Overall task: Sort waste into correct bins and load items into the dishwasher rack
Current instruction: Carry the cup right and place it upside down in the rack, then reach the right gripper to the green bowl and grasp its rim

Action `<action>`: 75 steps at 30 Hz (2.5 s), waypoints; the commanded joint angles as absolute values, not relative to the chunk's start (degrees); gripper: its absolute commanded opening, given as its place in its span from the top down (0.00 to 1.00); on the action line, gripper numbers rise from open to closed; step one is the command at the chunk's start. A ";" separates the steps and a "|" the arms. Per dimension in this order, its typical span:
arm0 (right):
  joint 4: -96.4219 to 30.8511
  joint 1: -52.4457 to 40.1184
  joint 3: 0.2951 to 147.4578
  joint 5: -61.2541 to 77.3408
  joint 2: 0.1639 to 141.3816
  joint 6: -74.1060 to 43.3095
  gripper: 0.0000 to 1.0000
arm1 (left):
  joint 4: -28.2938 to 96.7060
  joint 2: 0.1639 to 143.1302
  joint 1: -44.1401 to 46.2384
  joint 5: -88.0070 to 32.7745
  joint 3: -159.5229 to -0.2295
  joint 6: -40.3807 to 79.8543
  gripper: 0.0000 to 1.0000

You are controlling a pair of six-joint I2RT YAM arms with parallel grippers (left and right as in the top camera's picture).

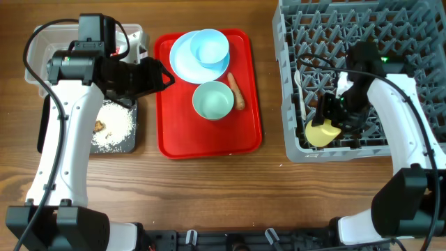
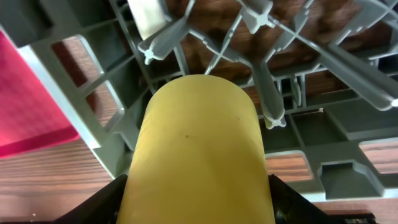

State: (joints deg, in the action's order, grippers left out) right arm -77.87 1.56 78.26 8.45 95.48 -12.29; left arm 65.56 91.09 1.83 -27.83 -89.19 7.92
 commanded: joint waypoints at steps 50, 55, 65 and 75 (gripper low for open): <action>-52.66 -26.72 97.06 14.33 122.54 -28.60 0.67 | 69.04 88.18 -15.88 -11.90 -89.21 7.90 0.00; -52.18 -26.81 97.03 14.31 123.33 -28.51 0.70 | 69.06 88.18 -15.88 -11.90 -89.21 7.90 0.00; -50.83 -28.84 97.01 14.70 123.37 -28.69 0.71 | 69.06 88.18 -15.88 -11.90 -89.21 7.90 0.00; -50.28 -31.92 95.55 10.37 123.44 -30.20 0.78 | 69.04 88.18 -15.88 -11.90 -89.21 7.90 0.00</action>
State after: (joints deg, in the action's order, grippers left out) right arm -50.48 -31.92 96.33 12.21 122.96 -29.28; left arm 69.06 89.32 -15.55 -12.64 -89.19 7.79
